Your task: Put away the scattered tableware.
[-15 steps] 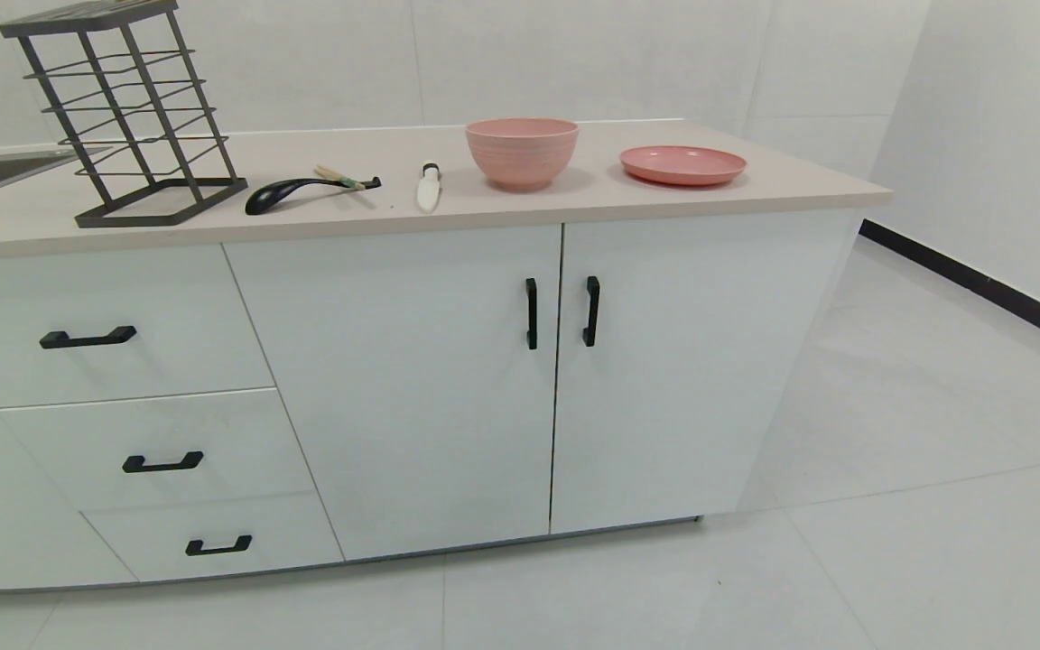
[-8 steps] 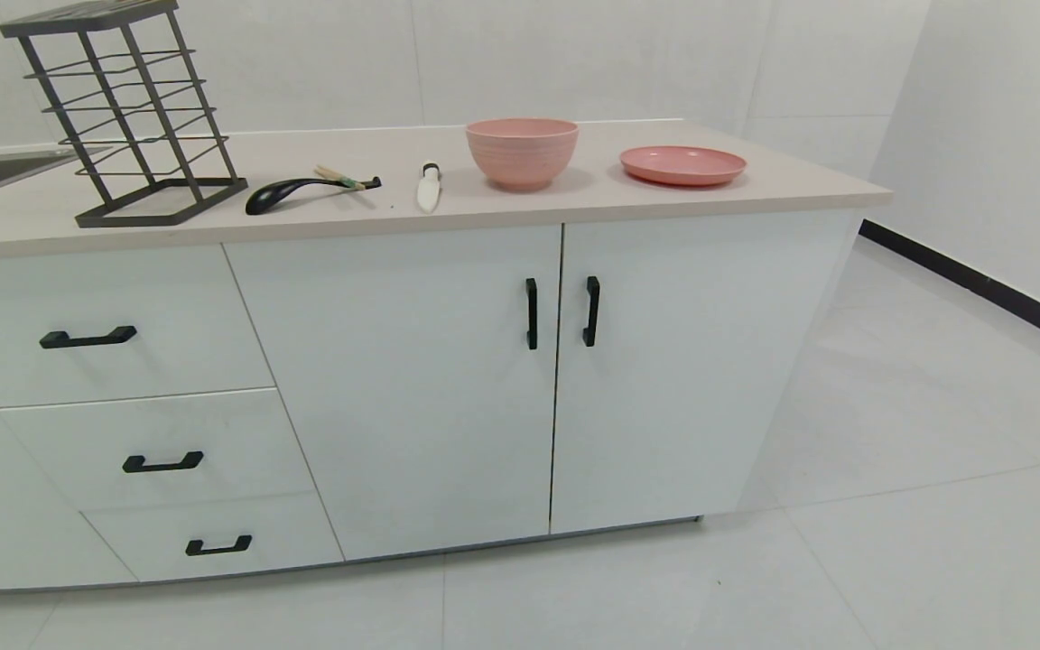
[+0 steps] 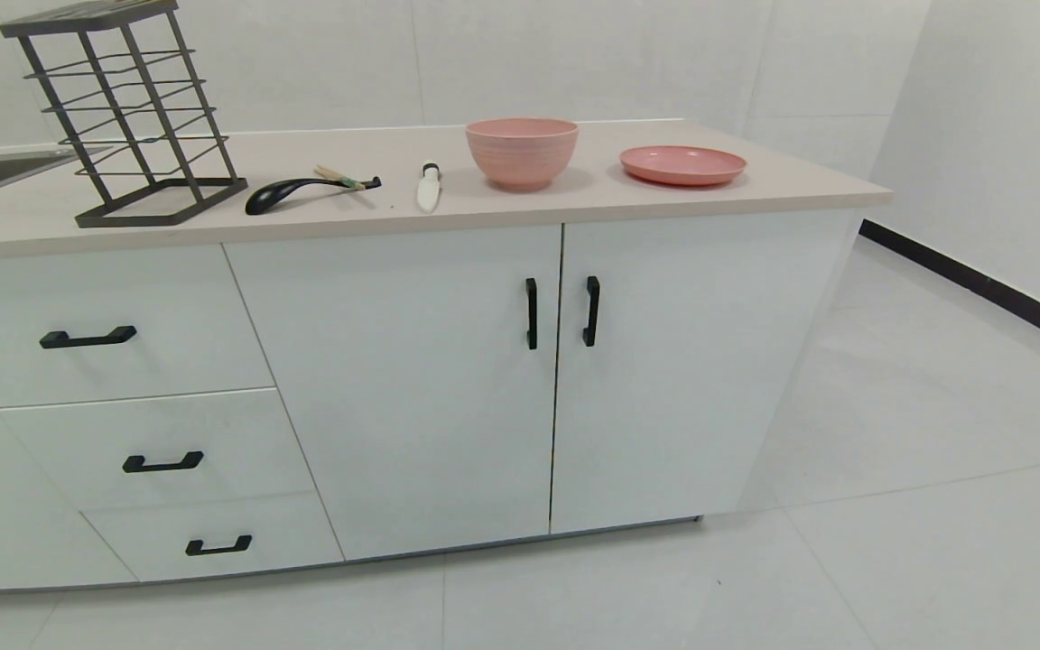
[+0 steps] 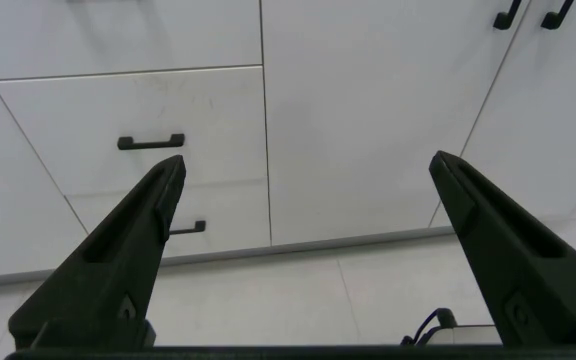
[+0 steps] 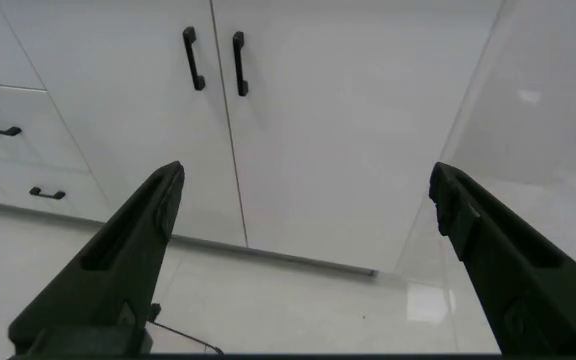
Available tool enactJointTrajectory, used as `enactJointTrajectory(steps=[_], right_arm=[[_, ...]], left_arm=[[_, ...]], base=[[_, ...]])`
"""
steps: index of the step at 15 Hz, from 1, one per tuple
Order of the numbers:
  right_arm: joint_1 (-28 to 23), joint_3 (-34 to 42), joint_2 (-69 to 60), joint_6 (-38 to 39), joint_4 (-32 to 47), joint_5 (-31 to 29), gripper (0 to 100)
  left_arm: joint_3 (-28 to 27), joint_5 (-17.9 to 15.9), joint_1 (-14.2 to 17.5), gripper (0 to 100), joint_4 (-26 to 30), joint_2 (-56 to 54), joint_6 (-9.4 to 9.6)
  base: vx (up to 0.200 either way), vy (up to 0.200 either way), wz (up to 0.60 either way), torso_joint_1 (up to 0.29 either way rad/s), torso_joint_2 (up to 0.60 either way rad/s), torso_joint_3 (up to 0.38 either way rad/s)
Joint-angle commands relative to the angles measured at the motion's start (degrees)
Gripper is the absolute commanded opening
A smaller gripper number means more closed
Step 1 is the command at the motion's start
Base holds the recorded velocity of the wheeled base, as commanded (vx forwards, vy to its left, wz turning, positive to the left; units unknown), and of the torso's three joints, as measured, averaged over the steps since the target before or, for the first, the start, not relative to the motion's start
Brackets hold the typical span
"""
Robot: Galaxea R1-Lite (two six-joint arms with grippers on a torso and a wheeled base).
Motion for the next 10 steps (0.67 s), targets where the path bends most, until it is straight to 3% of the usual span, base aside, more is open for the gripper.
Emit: enactJointTrajectory(steps=[1, 5, 10], right_arm=[[1.8, -3.1, 17.8, 0.0, -7.2, 1.8, 100], [2.2, -4.6, 31.8, -3.7, -18.1, 3.1, 100], [3.6, -4.9, 41.3, -5.1, -24.3, 8.2, 100]], left_arm=[[0.0, 0.0, 0.0, 100, 0.0, 0.1, -0.03], [0.0, 0.0, 0.0, 100, 0.0, 0.1, 0.06], [0.0, 0.0, 0.0, 100, 0.0, 0.1, -0.03]], base=[[0.0, 0.0, 0.0, 0.0, 0.0, 0.0], [0.0, 0.0, 0.0, 0.0, 0.0, 0.0], [0.0, 0.0, 0.0, 0.0, 0.0, 0.0]])
